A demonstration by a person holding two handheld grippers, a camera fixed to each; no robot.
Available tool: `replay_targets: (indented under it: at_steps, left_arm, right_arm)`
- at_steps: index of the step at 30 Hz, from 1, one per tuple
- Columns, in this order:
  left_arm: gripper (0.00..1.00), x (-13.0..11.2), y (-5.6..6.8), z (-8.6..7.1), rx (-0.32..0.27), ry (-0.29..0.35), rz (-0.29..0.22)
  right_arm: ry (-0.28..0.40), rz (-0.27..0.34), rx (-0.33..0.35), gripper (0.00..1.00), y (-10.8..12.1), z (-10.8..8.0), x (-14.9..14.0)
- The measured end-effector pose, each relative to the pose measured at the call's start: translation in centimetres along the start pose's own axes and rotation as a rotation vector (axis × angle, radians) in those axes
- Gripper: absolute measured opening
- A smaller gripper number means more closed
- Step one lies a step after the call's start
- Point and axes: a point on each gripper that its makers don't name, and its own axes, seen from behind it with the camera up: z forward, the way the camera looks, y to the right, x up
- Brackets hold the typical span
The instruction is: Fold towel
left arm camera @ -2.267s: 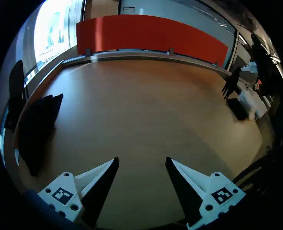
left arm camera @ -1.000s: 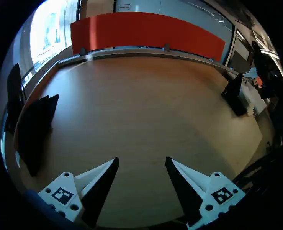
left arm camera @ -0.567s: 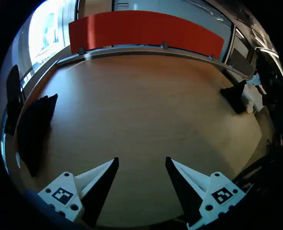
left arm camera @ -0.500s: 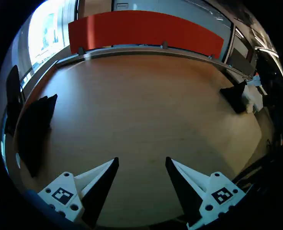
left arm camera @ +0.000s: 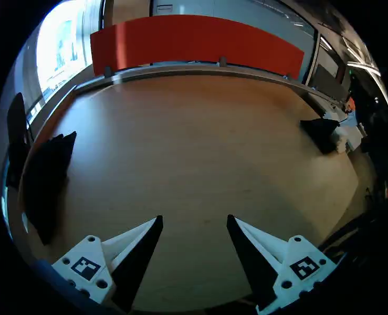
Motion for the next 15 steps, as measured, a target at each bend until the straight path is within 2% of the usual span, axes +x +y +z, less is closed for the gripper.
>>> replay_targets:
  at_steps: [15]
  left_arm:
    - [0.90,-0.7,0.0,-0.4,0.014,-0.013,0.001]
  right_arm:
    - [-0.112,0.050,-0.005,0.02,-0.1,2.3,-5.6]
